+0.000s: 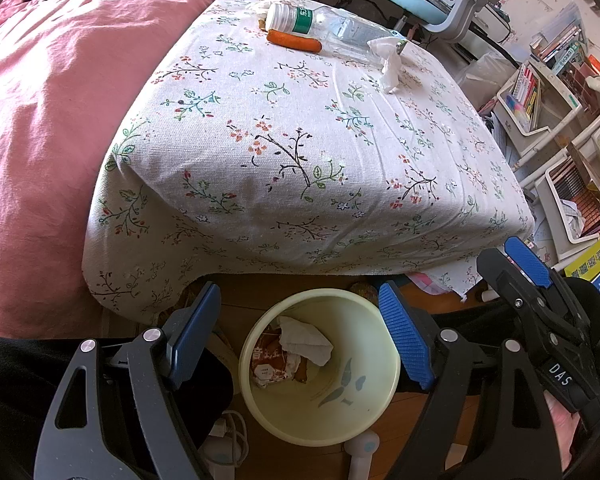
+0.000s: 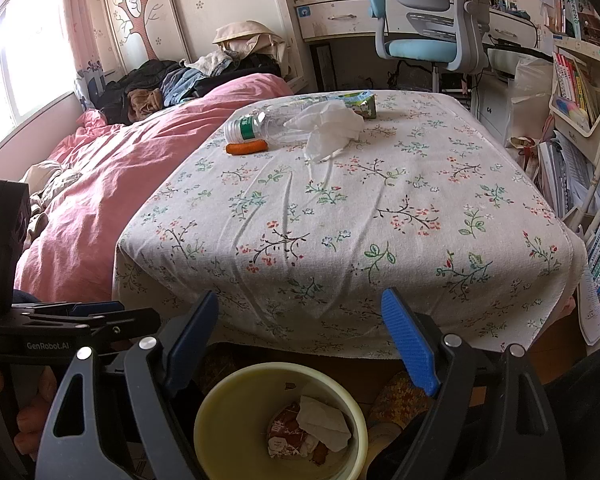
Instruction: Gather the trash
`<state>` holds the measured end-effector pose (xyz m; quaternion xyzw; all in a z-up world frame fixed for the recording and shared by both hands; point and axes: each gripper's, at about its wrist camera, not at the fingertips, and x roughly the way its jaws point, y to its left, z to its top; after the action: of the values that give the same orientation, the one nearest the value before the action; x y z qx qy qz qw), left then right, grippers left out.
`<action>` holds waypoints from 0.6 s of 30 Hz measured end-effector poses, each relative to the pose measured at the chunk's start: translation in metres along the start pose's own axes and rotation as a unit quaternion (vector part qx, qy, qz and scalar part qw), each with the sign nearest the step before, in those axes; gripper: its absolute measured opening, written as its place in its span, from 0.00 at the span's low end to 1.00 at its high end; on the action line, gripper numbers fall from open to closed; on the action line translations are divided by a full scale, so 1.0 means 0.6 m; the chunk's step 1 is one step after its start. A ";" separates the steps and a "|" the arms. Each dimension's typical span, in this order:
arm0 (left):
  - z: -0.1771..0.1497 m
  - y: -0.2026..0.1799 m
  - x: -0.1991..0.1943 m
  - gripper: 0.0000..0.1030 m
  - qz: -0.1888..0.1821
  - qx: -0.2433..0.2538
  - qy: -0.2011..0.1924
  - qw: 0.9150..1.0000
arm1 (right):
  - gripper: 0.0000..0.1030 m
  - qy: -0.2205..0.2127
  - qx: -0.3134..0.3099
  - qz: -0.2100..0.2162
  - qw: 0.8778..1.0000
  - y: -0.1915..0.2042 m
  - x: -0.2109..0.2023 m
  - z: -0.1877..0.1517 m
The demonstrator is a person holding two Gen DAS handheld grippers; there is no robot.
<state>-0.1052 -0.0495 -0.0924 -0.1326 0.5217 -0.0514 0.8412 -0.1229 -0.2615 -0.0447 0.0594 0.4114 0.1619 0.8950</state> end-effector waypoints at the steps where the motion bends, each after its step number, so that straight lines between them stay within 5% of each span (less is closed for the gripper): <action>1: 0.000 0.000 0.000 0.76 0.000 0.000 0.000 1.000 | 0.78 0.000 0.000 0.000 1.000 0.000 0.000 0.000; 18: -0.001 0.001 -0.001 0.76 -0.001 -0.005 -0.002 1.000 | 0.78 0.002 -0.001 -0.002 1.000 -0.002 0.001 -0.001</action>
<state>-0.1061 -0.0491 -0.0922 -0.1371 0.5200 -0.0496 0.8416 -0.1227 -0.2624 -0.0460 0.0571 0.4128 0.1607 0.8947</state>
